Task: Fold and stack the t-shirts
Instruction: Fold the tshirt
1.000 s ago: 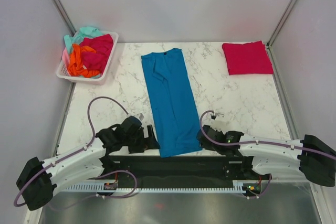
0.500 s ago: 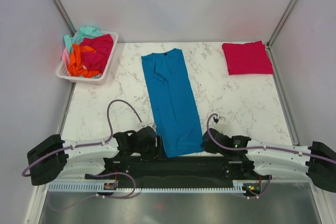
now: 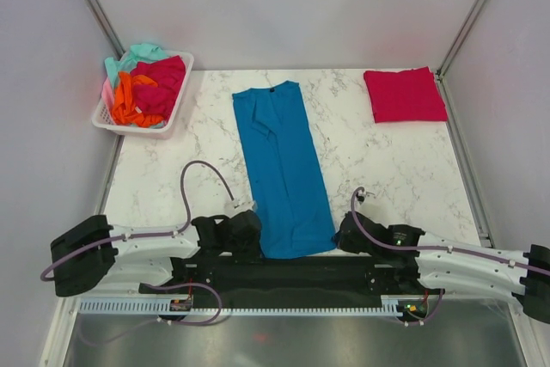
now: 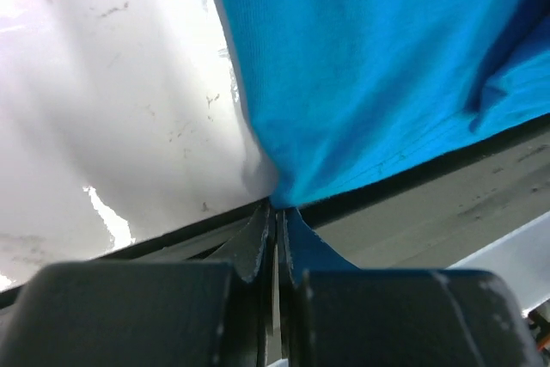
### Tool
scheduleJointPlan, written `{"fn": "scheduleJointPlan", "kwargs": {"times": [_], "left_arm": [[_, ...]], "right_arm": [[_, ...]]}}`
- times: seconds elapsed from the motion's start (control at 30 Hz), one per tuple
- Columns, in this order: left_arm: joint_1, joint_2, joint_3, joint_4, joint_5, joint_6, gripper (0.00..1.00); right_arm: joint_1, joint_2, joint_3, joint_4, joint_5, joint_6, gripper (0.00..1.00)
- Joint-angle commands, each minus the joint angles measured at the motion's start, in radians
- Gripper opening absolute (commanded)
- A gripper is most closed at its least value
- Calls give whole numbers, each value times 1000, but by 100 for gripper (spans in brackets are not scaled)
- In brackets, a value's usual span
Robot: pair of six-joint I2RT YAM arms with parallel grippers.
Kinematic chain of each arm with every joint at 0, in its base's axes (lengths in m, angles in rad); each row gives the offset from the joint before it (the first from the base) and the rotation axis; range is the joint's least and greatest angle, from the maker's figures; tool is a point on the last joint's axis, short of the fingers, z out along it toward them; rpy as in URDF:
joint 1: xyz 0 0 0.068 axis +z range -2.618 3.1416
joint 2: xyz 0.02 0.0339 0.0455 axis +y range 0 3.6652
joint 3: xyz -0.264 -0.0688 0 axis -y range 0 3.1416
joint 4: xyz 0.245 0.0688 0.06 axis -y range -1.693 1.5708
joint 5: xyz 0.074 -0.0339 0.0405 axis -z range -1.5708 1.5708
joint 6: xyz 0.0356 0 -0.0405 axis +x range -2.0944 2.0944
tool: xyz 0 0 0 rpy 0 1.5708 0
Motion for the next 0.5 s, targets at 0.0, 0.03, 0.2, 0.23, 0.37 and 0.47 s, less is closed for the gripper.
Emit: {"fn": "scheduleJointPlan", "kwargs": {"times": [0.0, 0.03, 0.2, 0.23, 0.37, 0.47], "left_arm": [[-6, -131, 11, -82, -97, 5, 2], [-7, -159, 10, -104, -98, 1, 2], [-7, -265, 10, -147, -75, -10, 2], [-7, -265, 11, -147, -68, -10, 2], [-7, -253, 53, -167, -51, -13, 2], [-6, -262, 137, -229, -89, 2, 2]], "right_arm": [[1, -62, 2, -95, -11, 20, 0], [4, -74, 0, -103, -14, 22, 0], [9, -116, -23, -99, -40, 34, 0], [10, -113, -18, -94, -43, 34, 0], [23, -73, 72, -133, -17, 34, 0], [20, -48, 199, -251, 104, 36, 0]]}}
